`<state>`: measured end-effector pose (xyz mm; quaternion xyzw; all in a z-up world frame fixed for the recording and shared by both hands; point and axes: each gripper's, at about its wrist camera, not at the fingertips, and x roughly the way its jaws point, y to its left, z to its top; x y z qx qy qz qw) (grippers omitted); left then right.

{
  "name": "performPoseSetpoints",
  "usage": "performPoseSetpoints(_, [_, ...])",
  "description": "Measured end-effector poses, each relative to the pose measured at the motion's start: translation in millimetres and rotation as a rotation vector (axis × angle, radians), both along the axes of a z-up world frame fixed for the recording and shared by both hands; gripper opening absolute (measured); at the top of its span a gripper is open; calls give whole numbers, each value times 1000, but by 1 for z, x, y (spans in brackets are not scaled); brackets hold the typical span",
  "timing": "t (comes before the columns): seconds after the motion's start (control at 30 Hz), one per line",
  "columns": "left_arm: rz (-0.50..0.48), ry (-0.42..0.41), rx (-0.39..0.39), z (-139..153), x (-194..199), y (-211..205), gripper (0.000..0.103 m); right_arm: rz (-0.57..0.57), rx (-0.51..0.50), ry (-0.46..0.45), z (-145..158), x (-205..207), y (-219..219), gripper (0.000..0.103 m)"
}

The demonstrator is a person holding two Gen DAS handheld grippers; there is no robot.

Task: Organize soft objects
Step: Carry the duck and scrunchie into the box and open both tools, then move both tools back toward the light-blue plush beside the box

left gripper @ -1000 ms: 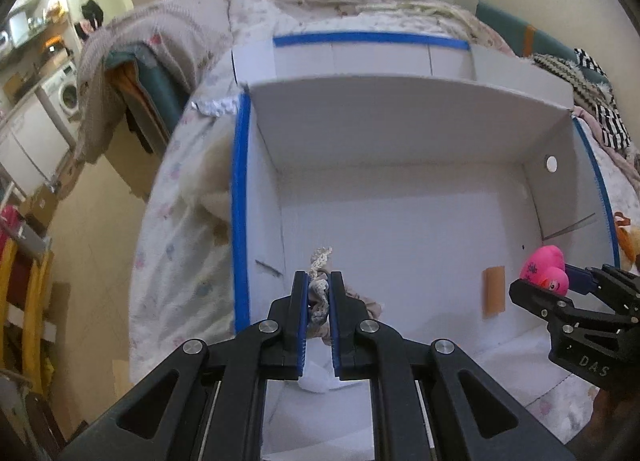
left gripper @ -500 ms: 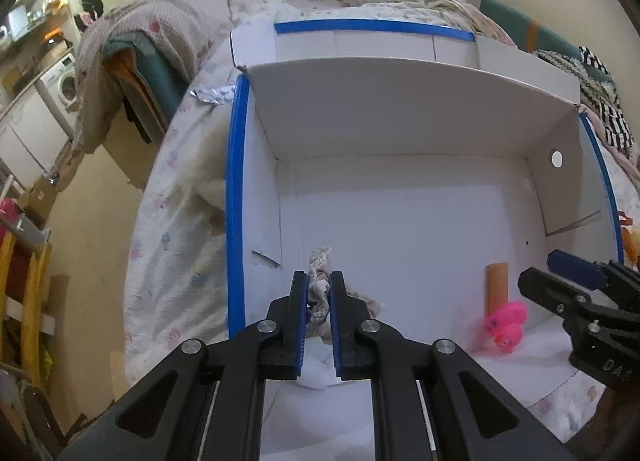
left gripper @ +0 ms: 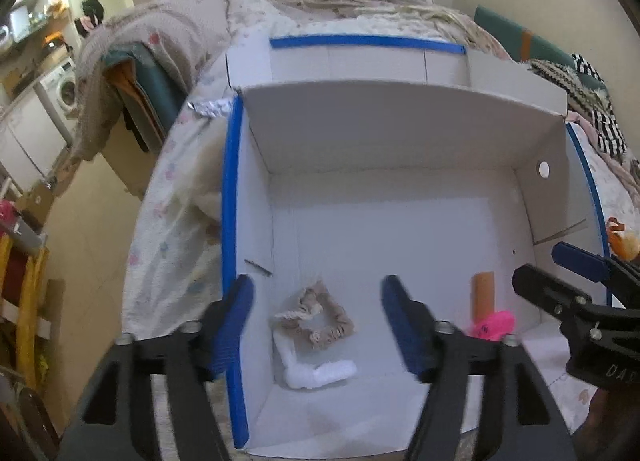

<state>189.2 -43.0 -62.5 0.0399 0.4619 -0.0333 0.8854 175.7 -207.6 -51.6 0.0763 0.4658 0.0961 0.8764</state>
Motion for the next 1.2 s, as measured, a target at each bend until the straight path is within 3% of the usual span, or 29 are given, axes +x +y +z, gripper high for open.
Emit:
performPoseSetpoints(0.1, [-24, -21, -2, 5, -2, -4, 69, -13, 3, -10, 1, -2, -2, 101])
performPoseSetpoints(0.23, [-52, -42, 34, 5, -3, -12, 69, -27, 11, 3, -1, 1, -3, 101])
performPoseSetpoints(0.53, [-60, -63, 23, 14, -13, -13, 69, -72, 52, -5, 3, -4, -18, 101])
performPoseSetpoints(0.77, [-71, -124, 6, 50, -36, 4, 69, -79, 72, -39, 24, -29, -26, 101])
performPoseSetpoints(0.87, [-24, -131, -16, 63, -50, 23, 72, -70, 69, -52, 31, -41, -26, 101])
performPoseSetpoints(1.07, [41, -111, -72, 57, -81, 49, 74, -96, 41, -41, 29, -70, -27, 101])
performPoseSetpoints(1.2, [31, -71, -48, 45, -91, 47, 74, -97, 38, -13, 22, -89, -26, 101])
